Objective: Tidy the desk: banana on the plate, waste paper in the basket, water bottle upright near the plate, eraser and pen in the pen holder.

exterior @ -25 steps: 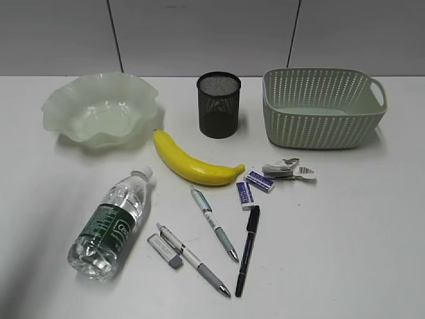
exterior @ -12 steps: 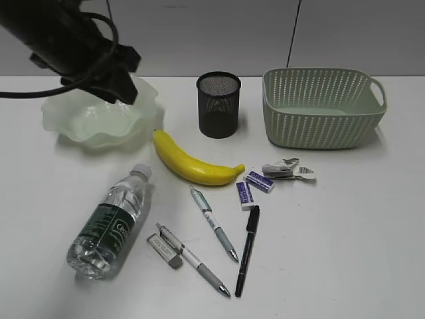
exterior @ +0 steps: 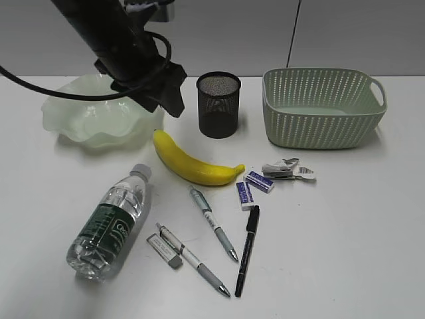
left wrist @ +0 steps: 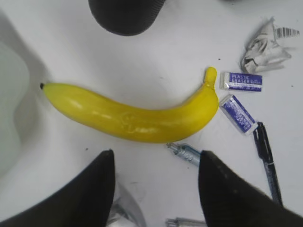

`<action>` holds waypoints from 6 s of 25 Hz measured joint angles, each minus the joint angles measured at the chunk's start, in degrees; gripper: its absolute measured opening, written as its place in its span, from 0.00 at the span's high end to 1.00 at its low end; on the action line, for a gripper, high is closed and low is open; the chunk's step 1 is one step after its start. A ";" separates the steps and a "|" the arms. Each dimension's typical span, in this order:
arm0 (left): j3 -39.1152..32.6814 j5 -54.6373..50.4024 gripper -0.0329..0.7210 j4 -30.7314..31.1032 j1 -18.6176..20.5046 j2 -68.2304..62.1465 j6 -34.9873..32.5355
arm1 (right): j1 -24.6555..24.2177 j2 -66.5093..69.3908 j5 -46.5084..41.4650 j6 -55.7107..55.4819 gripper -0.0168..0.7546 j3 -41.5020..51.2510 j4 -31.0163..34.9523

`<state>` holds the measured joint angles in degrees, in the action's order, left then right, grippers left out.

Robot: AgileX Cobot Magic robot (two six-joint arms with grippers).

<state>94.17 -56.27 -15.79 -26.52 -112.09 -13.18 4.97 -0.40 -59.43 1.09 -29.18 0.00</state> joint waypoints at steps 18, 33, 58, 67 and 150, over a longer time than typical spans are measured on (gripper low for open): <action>8.13 -2.53 0.33 0.30 0.00 -14.69 34.64 | 0.00 0.00 0.00 0.00 0.50 0.00 0.00; 14.90 -4.71 0.31 2.65 -0.04 -23.61 37.85 | 0.00 0.00 0.00 0.00 0.50 0.00 0.00; 31.70 -13.25 0.52 1.93 -0.04 -20.04 37.97 | 0.00 0.00 0.00 0.00 0.50 0.00 0.00; 32.32 -13.35 0.52 16.32 4.06 -9.81 34.34 | 0.00 0.00 0.00 0.00 0.50 0.00 0.00; -63.34 -4.58 0.51 16.87 15.35 112.40 16.40 | 0.00 19.28 9.05 28.28 0.56 -1.63 18.81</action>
<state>30.83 -60.85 1.08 -11.18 0.31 3.21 4.97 18.89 -50.38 29.37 -30.81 18.81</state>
